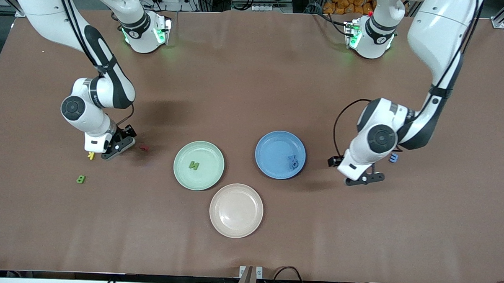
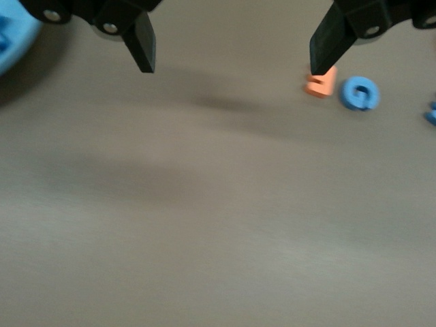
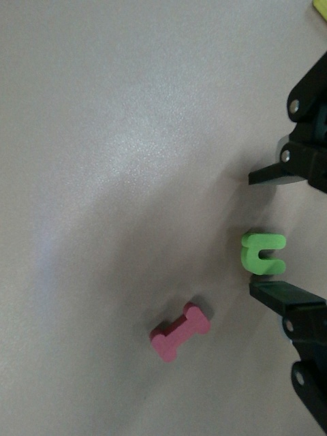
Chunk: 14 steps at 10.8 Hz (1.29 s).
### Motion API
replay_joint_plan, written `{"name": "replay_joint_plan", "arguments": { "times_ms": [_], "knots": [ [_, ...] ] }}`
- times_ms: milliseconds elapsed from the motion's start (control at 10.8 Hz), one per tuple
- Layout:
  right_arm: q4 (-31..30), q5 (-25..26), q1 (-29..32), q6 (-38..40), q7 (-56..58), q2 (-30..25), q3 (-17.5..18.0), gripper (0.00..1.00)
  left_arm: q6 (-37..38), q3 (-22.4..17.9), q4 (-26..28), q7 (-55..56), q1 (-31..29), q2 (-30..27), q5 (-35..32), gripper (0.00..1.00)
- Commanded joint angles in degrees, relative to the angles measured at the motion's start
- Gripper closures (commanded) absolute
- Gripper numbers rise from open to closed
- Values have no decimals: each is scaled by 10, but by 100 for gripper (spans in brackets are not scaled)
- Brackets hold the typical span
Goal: Sort letters by color into matching plates
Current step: 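Grasp the green n with the right gripper while the left gripper hovers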
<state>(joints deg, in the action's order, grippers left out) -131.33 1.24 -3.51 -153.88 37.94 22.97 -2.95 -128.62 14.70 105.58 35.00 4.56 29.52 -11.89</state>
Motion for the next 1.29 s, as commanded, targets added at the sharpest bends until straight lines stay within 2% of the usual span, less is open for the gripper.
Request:
{"name": "replay_joint_plan", "arguments": {
  "times_ms": [0, 185, 370, 555, 739, 832, 1202],
  "knots": [
    [-9, 11, 9, -12, 5, -4, 7, 45, -77, 5, 109, -41, -63, -67, 1, 0],
    [-9, 10, 9, -12, 5, -4, 7, 59, -107, 4, 131, -42, -92, -65, 2, 0],
    [-9, 10, 9, -12, 5, -4, 7, 71, -172, 3, 167, -48, -120, -59, -2, 0],
    [-9, 10, 10, -12, 5, -4, 7, 78, -208, 2, 198, -46, -147, -60, -3, 0],
    [-8, 10, 10, -10, 4, -6, 7, 81, -208, 1, 204, -37, -176, -55, -2, 0],
    [-5, 10, 12, -7, 4, -8, 7, 86, -208, 1, 204, -35, -189, -54, -2, 0],
    [18, 3, 31, 4, -3, -16, 7, 86, -208, 2, 204, 33, -165, -42, -3, 0]
  ]
}}
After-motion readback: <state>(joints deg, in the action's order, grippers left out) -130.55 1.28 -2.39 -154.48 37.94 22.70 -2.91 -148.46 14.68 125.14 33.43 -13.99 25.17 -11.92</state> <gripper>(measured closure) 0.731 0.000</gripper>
